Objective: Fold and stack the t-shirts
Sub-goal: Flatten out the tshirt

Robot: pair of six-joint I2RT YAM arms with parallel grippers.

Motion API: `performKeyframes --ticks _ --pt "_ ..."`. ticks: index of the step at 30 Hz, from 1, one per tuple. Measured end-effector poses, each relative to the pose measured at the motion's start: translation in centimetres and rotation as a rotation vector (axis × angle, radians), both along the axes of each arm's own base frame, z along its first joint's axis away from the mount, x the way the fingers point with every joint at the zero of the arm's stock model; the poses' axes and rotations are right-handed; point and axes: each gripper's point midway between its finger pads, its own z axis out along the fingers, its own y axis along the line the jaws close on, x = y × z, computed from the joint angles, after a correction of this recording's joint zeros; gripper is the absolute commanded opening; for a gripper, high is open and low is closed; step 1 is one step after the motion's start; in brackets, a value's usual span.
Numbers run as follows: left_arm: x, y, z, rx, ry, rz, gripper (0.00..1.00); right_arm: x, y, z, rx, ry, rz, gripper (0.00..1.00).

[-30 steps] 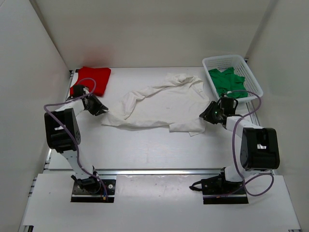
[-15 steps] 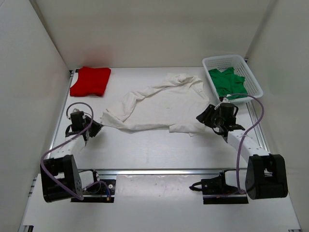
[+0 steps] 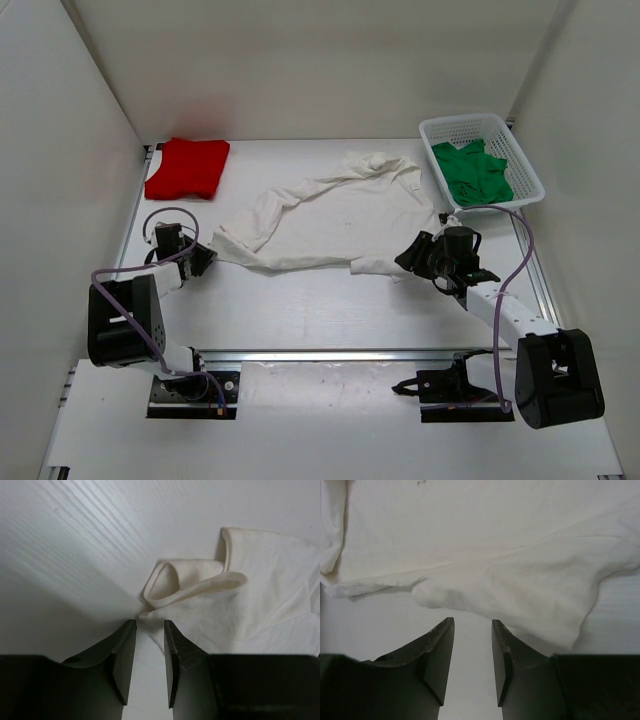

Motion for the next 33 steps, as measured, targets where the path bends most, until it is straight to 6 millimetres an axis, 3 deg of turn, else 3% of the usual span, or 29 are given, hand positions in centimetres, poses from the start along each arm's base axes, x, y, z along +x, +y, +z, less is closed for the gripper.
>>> performKeyframes --ticks 3,7,11,18,21,26,29,33 --pt "0.7 -0.4 0.0 -0.004 -0.006 -0.005 0.33 -0.1 0.2 0.0 0.001 0.000 0.004 0.34" --pt "1.4 -0.9 -0.3 -0.011 -0.007 -0.016 0.13 -0.1 0.1 0.0 0.002 -0.003 0.003 0.34" --pt "1.4 -0.9 -0.4 -0.012 -0.006 -0.020 0.00 -0.2 0.0 0.1 0.001 -0.006 -0.002 0.34" --pt "0.9 -1.1 0.5 0.005 -0.002 -0.044 0.00 -1.0 -1.7 -0.9 -0.055 0.029 -0.071 0.35" --pt "0.7 -1.7 2.1 0.020 -0.029 -0.076 0.00 -1.8 -2.7 -1.1 -0.090 0.035 -0.111 0.37" --pt "0.3 -3.0 5.6 0.045 -0.114 -0.152 0.00 -3.0 -4.0 -2.0 -0.118 0.047 -0.153 0.30" --pt "0.1 -3.7 7.1 0.066 -0.141 -0.196 0.00 -3.9 -4.0 -3.9 -0.138 0.112 -0.145 0.28" --pt "0.6 -4.7 9.2 0.095 -0.181 -0.252 0.00 -4.6 -2.4 -5.7 -0.167 0.168 -0.082 0.36"
